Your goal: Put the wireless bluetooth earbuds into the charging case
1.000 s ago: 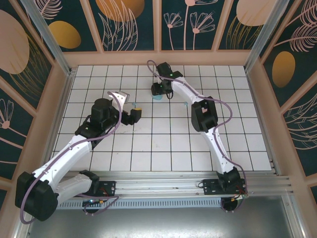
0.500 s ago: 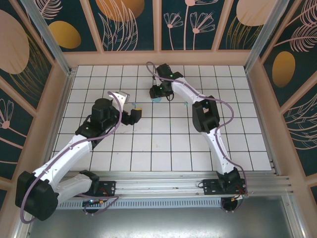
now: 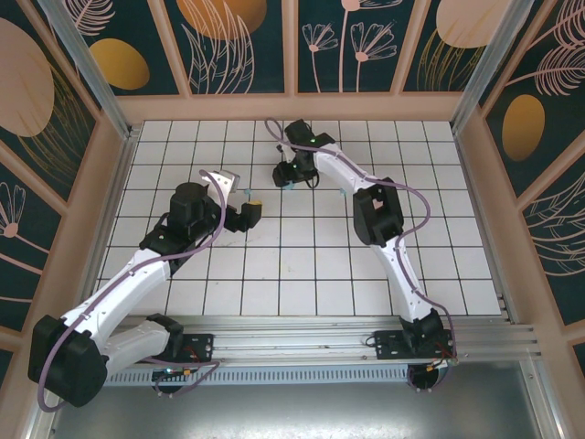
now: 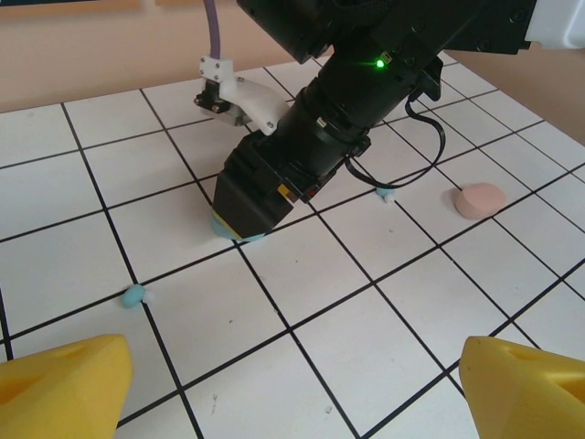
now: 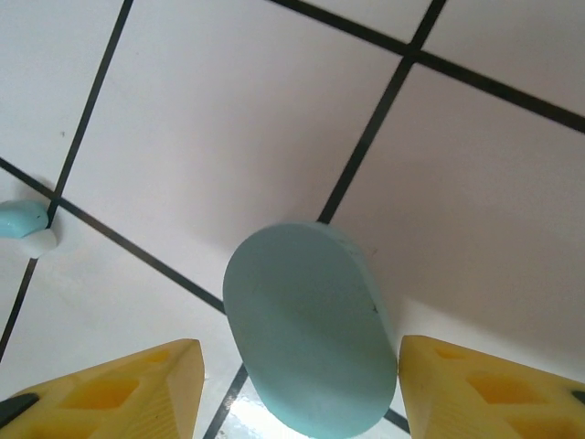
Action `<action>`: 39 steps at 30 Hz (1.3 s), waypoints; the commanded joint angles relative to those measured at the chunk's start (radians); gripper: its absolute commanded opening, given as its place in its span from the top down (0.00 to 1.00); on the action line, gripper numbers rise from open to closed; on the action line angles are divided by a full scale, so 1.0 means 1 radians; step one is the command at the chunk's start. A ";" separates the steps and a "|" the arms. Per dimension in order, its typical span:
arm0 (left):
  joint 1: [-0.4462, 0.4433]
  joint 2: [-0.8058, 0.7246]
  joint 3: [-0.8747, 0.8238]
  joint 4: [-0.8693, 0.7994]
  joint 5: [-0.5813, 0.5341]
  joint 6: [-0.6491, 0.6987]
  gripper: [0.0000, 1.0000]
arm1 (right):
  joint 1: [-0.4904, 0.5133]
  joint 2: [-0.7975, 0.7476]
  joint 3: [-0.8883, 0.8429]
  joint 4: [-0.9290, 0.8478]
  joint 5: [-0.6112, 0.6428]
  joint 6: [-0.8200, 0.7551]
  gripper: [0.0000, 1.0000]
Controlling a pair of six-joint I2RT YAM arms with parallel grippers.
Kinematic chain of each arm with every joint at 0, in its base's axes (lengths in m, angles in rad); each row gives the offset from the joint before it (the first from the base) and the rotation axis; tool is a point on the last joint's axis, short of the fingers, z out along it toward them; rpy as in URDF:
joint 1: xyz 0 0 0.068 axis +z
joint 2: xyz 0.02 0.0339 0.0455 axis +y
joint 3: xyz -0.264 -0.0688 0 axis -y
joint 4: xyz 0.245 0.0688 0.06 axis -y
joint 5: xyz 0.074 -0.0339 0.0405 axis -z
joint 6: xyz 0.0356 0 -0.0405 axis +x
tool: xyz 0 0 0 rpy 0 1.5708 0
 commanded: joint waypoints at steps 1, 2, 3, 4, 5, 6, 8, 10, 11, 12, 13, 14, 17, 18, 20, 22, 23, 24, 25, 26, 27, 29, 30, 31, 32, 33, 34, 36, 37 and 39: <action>0.007 0.000 -0.006 0.014 -0.012 -0.002 0.08 | 0.021 0.004 -0.003 -0.037 0.031 -0.044 0.41; 0.007 0.002 -0.004 0.013 -0.011 -0.001 0.08 | 0.023 0.006 -0.007 -0.036 0.036 -0.047 0.41; 0.007 0.003 -0.004 0.014 -0.011 -0.001 0.08 | 0.027 0.009 -0.008 -0.038 0.040 -0.048 0.41; 0.007 0.005 -0.004 0.014 -0.012 -0.001 0.08 | 0.028 0.012 -0.007 -0.038 0.041 -0.048 0.41; 0.007 0.006 -0.004 0.014 -0.011 -0.001 0.08 | 0.028 0.014 -0.008 -0.039 0.041 -0.048 0.41; 0.007 0.008 -0.003 0.014 -0.010 -0.001 0.08 | 0.030 0.017 -0.008 -0.038 0.041 -0.047 0.41; 0.007 0.009 -0.002 0.014 -0.010 -0.001 0.08 | 0.031 0.020 -0.010 -0.034 0.044 -0.040 0.41; 0.007 0.008 -0.002 0.014 -0.010 0.000 0.08 | 0.032 0.025 -0.003 -0.038 0.054 -0.026 0.40; 0.007 0.008 -0.002 0.014 -0.010 0.001 0.08 | 0.032 0.030 0.003 -0.042 0.063 -0.018 0.39; 0.007 0.008 -0.003 0.012 -0.011 -0.001 0.08 | 0.033 0.034 0.009 -0.047 0.070 -0.009 0.39; 0.007 0.008 -0.003 0.012 -0.011 0.001 0.08 | 0.033 0.037 0.010 -0.050 0.075 0.002 0.38; 0.006 0.008 -0.002 0.011 -0.011 0.001 0.08 | 0.034 0.040 0.010 -0.051 0.080 0.014 0.38; 0.007 0.009 -0.002 0.011 -0.011 0.001 0.07 | 0.033 0.046 0.010 -0.055 0.086 0.056 0.37; 0.007 0.009 -0.002 0.011 -0.011 0.001 0.07 | 0.033 0.046 0.009 -0.053 0.086 0.070 0.36; 0.007 0.011 -0.001 0.011 -0.013 0.001 0.07 | 0.034 0.046 0.007 -0.050 0.084 0.093 0.36; 0.007 0.012 0.001 0.009 -0.011 0.001 0.07 | 0.034 0.046 0.007 -0.046 0.099 0.114 0.38; 0.006 0.013 0.001 0.009 -0.011 0.001 0.07 | 0.035 0.047 0.007 -0.042 0.105 0.121 0.40; 0.007 0.014 0.002 0.009 -0.012 0.001 0.07 | 0.037 0.047 0.007 -0.038 0.109 0.125 0.43; 0.007 0.015 0.002 0.009 -0.010 0.001 0.07 | 0.037 0.046 0.006 -0.034 0.111 0.126 0.45; 0.007 0.015 0.004 0.008 -0.010 0.001 0.07 | 0.037 0.046 0.006 -0.030 0.113 0.125 0.47; 0.007 0.015 0.005 0.007 -0.010 0.001 0.07 | 0.038 0.046 0.007 -0.026 0.115 0.122 0.48; 0.007 0.016 0.004 0.005 -0.011 0.001 0.07 | 0.041 0.046 0.010 -0.019 0.115 0.114 0.48; 0.007 0.016 0.003 0.003 -0.011 0.003 0.07 | 0.044 0.046 0.012 -0.015 0.117 0.109 0.48; 0.007 0.016 0.002 0.003 -0.011 0.003 0.07 | 0.045 0.047 0.010 -0.010 0.122 0.107 0.48; 0.007 0.017 0.001 0.003 -0.011 0.004 0.07 | 0.048 0.047 0.008 -0.004 0.126 0.102 0.47; 0.007 0.017 0.003 0.003 -0.011 0.004 0.07 | 0.050 0.049 0.006 0.000 0.131 0.099 0.46; 0.007 0.018 0.000 0.003 -0.010 0.003 0.07 | 0.052 0.052 0.006 0.003 0.138 0.097 0.45; 0.007 0.020 0.002 0.005 -0.008 0.001 0.07 | 0.055 0.058 0.013 0.008 0.149 0.098 0.43; 0.008 0.022 0.004 0.005 -0.007 0.002 0.07 | 0.055 0.060 0.015 0.012 0.152 0.099 0.43; 0.007 0.025 0.006 0.006 -0.004 0.001 0.07 | 0.058 0.065 0.021 0.018 0.159 0.099 0.43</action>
